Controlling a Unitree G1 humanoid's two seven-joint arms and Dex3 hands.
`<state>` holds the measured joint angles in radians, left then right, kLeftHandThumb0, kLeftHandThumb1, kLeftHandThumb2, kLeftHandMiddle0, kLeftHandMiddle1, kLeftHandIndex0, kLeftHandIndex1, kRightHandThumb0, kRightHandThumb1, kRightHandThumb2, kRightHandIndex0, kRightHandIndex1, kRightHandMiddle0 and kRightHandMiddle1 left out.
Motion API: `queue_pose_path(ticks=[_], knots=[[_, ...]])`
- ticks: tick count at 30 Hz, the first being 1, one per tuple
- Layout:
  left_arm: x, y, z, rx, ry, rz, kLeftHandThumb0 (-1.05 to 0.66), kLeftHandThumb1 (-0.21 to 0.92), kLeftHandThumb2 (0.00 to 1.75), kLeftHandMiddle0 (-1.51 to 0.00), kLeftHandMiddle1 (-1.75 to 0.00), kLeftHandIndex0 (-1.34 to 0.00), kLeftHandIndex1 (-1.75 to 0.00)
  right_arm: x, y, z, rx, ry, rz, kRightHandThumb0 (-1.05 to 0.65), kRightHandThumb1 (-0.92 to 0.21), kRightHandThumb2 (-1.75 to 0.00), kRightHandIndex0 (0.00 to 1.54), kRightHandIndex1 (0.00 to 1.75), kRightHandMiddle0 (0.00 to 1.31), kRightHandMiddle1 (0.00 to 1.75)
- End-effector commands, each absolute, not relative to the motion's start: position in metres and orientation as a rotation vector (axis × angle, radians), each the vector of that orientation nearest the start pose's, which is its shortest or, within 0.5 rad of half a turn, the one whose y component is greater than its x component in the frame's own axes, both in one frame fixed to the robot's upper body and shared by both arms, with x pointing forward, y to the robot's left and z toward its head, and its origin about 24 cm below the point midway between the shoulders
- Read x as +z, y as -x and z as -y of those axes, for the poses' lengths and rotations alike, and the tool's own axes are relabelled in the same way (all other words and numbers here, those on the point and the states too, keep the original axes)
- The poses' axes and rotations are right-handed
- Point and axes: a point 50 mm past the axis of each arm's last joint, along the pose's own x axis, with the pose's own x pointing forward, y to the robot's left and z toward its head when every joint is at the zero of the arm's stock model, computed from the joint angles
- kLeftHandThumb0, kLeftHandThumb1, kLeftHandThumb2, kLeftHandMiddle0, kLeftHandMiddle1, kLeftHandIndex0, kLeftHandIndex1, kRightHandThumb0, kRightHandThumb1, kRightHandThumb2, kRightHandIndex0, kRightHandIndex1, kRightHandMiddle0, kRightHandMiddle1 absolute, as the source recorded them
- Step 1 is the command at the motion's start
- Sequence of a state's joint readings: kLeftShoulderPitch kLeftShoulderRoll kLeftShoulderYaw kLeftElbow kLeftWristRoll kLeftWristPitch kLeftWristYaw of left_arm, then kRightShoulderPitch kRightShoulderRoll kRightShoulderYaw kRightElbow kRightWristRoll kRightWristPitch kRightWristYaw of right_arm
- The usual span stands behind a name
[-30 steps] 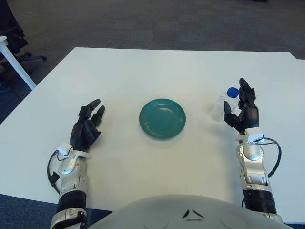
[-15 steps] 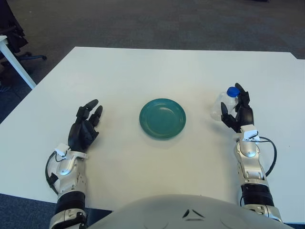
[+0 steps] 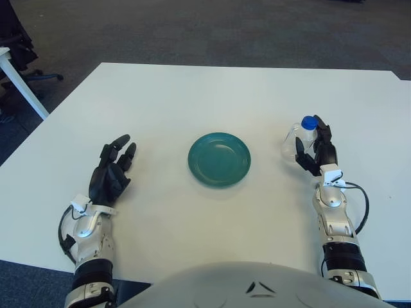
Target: Put the bottle into the plate.
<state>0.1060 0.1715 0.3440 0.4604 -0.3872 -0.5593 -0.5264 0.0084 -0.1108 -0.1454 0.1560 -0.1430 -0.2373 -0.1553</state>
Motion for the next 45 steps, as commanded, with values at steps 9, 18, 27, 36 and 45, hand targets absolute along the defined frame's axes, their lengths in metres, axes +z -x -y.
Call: queue_pose_path(ticks=[9,18,27,36,45], knots=[[-0.023,-0.172,-0.265,0.044,0.13,0.053,-0.9,0.92,0.97,-0.29,0.0,0.0,-0.74,0.037,-0.249,0.212,-0.252,0.244,0.09,-1.0,-0.92,-0.64,0.13,0.0,0.0,0.24],[-0.021,-0.169,-0.262,0.042,0.13,0.056,-0.9,0.92,0.97,-0.29,0.0,0.0,-0.74,0.038,-0.249,0.213,-0.381,0.158,0.102,-0.88,-0.92,-0.44,0.37,0.23,0.05,1.04],[-0.021,-0.168,-0.259,0.041,0.131,0.056,-0.9,0.92,0.97,-0.29,0.0,0.0,-0.74,0.039,-0.25,0.217,-0.474,0.078,0.104,-0.44,-0.55,-0.94,0.63,1.51,0.49,1.64],[-0.021,-0.168,-0.254,0.04,0.132,0.057,-0.9,0.92,0.97,-0.29,0.0,0.0,-0.74,0.044,-0.248,0.216,-0.479,0.061,0.142,-0.44,-0.48,-1.05,0.72,1.73,0.53,1.68],[-0.021,-0.169,-0.25,0.039,0.133,0.057,-0.9,0.92,0.97,-0.29,0.0,0.0,-0.74,0.048,-0.247,0.219,-0.464,0.07,0.16,-0.44,-0.44,-1.13,0.78,1.75,0.53,1.72]])
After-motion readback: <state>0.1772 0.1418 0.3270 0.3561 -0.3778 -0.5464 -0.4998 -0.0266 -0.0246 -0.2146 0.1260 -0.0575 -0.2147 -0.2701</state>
